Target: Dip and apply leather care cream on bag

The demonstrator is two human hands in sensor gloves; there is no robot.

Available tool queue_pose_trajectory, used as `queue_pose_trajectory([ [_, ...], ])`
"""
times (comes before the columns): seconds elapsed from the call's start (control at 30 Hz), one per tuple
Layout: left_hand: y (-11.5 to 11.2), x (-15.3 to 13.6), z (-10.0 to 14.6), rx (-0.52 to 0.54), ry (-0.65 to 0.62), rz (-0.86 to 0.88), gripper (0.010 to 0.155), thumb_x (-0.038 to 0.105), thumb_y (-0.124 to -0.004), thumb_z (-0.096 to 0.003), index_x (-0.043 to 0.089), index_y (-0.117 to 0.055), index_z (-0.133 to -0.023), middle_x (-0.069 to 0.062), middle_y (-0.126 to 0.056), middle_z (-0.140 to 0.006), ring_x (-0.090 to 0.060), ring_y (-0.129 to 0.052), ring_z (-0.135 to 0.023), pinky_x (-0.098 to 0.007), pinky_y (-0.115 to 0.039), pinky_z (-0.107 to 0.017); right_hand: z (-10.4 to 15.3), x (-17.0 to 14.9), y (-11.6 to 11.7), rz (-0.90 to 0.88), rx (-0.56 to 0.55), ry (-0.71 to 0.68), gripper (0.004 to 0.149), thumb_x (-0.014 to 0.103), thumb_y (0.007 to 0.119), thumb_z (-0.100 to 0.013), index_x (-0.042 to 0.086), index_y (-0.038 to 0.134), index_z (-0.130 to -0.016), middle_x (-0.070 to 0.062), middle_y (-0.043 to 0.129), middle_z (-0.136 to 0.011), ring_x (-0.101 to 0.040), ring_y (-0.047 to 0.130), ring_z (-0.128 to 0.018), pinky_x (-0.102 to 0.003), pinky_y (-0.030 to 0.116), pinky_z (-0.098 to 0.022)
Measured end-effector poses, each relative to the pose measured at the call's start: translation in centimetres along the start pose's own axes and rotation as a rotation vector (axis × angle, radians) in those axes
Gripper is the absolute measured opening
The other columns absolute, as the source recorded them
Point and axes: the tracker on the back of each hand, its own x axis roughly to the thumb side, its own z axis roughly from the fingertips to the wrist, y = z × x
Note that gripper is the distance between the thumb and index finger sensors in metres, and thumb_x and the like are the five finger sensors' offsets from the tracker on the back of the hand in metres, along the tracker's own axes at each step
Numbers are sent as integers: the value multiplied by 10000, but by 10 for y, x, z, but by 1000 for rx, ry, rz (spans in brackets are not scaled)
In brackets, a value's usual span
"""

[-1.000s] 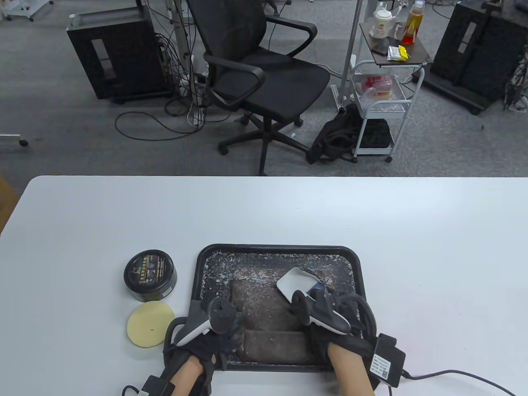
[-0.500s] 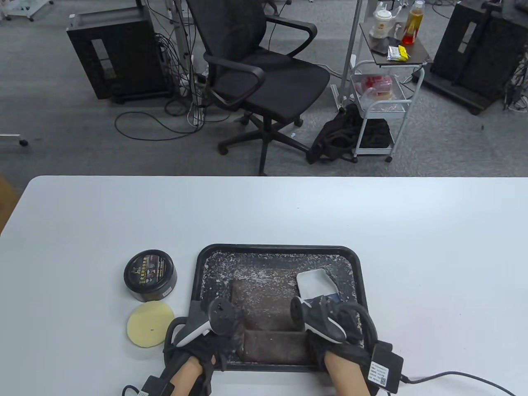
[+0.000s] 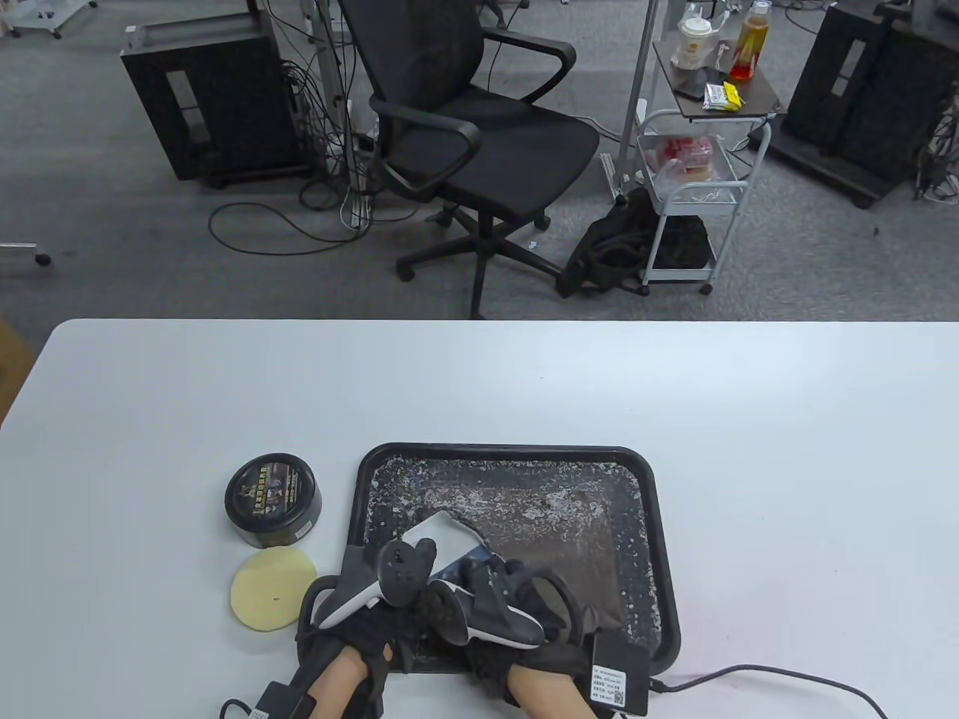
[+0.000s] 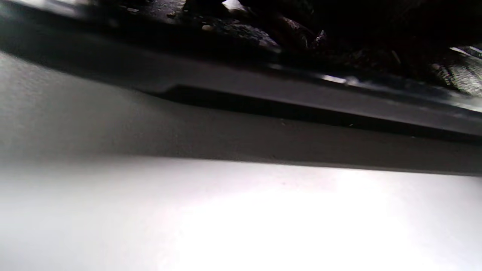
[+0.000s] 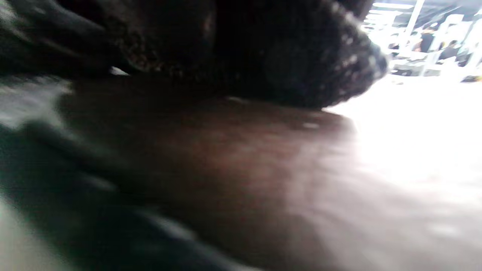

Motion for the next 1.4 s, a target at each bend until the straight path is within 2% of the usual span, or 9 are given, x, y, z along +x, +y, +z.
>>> queue_pose_trajectory([
  [0.17,-1,0,0,-22,0,-12,892,578,-687,-393,445,35,-901,196,-284,-1102,-78,-315,-1096,-474,-356,-807,-1,1,1,-31,19,-33,547,170,770,-401,319,748,-927,-57,728,-1001,-374,799,-912,-545,658,-669],
  [0.43,-2,2,-1,-18,12,-26,862,579,-673,-397,456,5,-916,205,-284,-1100,-76,-313,-1094,-476,-360,-806,7,-22,-1,-32,93,23,533,167,771,-398,356,778,-896,-4,715,-1008,-338,773,-937,-558,651,-669],
  [0.7,-3,1,-1,-18,14,-22,841,581,-669,-396,455,-45,-946,209,-278,-1099,-73,-309,-1093,-472,-354,-805,24,-73,0,-67,203,181,516,162,770,-398,365,817,-870,18,737,-1003,-344,777,-935,-562,645,-670],
  [0.8,-3,1,-1,-19,14,-21,812,582,-665,-396,457,-112,-977,211,-275,-1098,-72,-303,-1092,-471,-350,-805,33,-97,0,-96,240,260,508,160,769,-399,359,837,-862,28,744,-1003,-341,767,-942,-567,637,-673],
  [0.9,-3,1,-1,-28,14,-11,761,578,-664,-398,479,-201,-994,211,-272,-1097,-72,-296,-1091,-470,-341,-804,42,-118,-1,-120,266,343,503,159,768,-399,347,849,-858,28,751,-1000,-339,762,-942,-569,636,-672],
  [1.1,-4,0,-1,-30,14,-3,738,576,-659,-399,488,-230,-994,214,-267,-1096,-71,-286,-1090,-467,-330,-804,53,-146,-3,-139,276,471,502,159,768,-398,322,851,-865,1,763,-992,-364,787,-918,-562,659,-658],
  [1.27,-4,-1,-1,-32,11,3,680,570,-661,-402,501,-338,-996,217,-273,-1092,-74,-289,-1088,-467,-331,-801,54,-147,-2,-149,253,466,501,162,773,-392,288,860,-869,-42,781,-974,-389,824,-880,-555,687,-638],
  [1.4,-3,-3,-2,-25,7,20,642,561,-662,-406,501,-387,-983,219,-292,-1090,-73,-305,-1086,-466,-341,-799,47,-126,-4,-108,238,394,502,168,779,-385,271,865,-869,-64,805,-955,-382,859,-856,-541,714,-625],
])
